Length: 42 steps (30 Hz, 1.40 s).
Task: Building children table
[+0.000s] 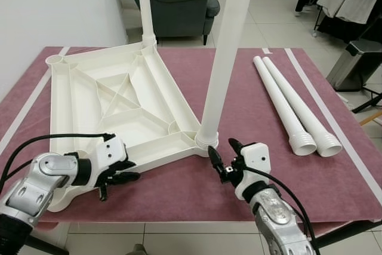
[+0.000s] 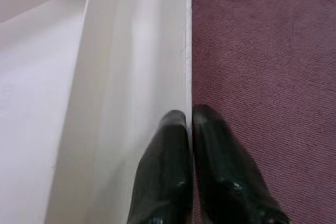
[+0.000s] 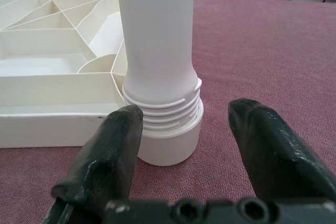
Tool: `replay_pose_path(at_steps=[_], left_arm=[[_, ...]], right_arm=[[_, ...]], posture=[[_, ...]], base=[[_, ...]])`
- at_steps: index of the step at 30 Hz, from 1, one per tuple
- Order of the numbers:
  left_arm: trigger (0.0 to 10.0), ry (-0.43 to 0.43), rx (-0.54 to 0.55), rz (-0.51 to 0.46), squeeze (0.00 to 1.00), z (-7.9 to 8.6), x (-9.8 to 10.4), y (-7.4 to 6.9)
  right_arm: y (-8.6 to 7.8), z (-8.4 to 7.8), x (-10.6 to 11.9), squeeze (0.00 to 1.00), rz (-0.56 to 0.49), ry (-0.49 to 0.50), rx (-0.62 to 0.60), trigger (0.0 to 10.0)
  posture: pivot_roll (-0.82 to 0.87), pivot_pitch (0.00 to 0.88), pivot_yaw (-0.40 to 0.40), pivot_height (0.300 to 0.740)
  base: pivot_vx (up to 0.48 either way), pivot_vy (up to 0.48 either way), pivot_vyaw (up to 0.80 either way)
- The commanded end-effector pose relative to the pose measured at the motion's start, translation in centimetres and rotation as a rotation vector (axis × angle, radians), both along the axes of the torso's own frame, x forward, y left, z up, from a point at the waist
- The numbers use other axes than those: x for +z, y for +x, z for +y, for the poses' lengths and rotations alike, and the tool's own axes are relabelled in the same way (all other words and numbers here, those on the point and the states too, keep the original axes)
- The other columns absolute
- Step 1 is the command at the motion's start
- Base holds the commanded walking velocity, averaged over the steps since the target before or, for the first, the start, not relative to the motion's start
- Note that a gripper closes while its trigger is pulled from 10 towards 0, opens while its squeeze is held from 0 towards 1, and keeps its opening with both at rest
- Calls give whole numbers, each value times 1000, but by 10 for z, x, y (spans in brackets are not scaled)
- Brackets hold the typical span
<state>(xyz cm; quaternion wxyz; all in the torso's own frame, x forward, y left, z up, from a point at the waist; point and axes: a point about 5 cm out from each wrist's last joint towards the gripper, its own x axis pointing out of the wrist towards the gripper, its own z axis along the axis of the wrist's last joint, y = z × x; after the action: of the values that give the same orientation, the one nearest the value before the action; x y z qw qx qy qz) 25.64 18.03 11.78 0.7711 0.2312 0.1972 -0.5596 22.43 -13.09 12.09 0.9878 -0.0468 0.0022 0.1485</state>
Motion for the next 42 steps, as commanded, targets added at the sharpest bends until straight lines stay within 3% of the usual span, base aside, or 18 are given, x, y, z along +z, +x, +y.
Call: replay_pose_path(at_steps=[1,3,9,17,19,21,23,24,25,26,27,30,35,38,39,40,41,42], left_arm=[[0,23,19,14,0,-1,-6,-1],[0,22,14,19,0,-2,-6,-2],[0,-53,109,47,0,-28,-9,6],[0,-225,259,94,0,-87,4,27],[0,-233,265,97,0,-91,6,28],[0,-247,282,101,0,-109,8,32],[0,-247,289,106,0,-114,9,32],[0,-259,310,111,0,-128,10,36],[0,-259,310,111,0,-128,10,36],[0,-275,366,129,0,-155,13,42],[0,-275,366,129,0,-155,13,42],[0,-287,430,134,0,-183,17,47],[0,-314,493,131,0,-204,24,53],[0,-315,491,121,0,-208,26,53],[4549,-308,493,93,0,-209,27,54],[4549,-308,493,93,0,-209,27,54],[10000,-314,489,53,0,-206,28,56],[10000,-328,460,6,1000,-203,31,56]], right_arm=[[-2,2,0,0,7,-1,3,10000],[-2,2,0,0,7,-1,3,10000],[0,4,0,0,6,6,2,10000],[3,6,1,0,0,14,-2,10000],[3,7,1,0,-1,14,-3,10000],[3,6,1,0,-1,14,-6,10000],[3,6,1,0,-1,13,-7,10000],[3,6,2,0,-4,12,-12,10000],[3,6,2,0,-4,12,-12,10000],[6,2,4,0,-12,7,-27,10000],[6,2,4,0,-12,7,-27,10000],[11,-4,7,0,-23,2,-51,10000],[15,-11,11,0,-40,-7,-80,10000],[16,-12,12,0,-44,-9,-86,10000],[17,-14,13,0,-48,-13,-93,10000],[17,-14,13,0,-48,-13,-93,10000],[17,-15,13,0,-50,-15,-99,10000],[17,-16,13,0,-51,-17,-102,10000]], posture=[[48,0,64,740],[49,0,64,740],[57,0,68,740],[53,1,83,740],[53,1,83,740],[52,3,85,740],[52,3,85,740],[44,7,88,740],[44,7,88,740],[41,11,89,740],[41,11,89,740],[39,12,91,740],[31,12,91,740],[26,9,93,740],[25,10,92,740],[25,10,92,740],[24,9,90,740],[28,6,86,740]], base=[[0,0,0],[0,0,0],[0,0,0],[0,0,0],[0,0,0],[0,0,0],[0,0,0],[0,0,0],[0,0,0],[0,0,0],[0,0,0],[0,0,0],[0,0,0],[0,0,0],[0,0,0],[0,0,0],[0,0,0],[0,0,0]])
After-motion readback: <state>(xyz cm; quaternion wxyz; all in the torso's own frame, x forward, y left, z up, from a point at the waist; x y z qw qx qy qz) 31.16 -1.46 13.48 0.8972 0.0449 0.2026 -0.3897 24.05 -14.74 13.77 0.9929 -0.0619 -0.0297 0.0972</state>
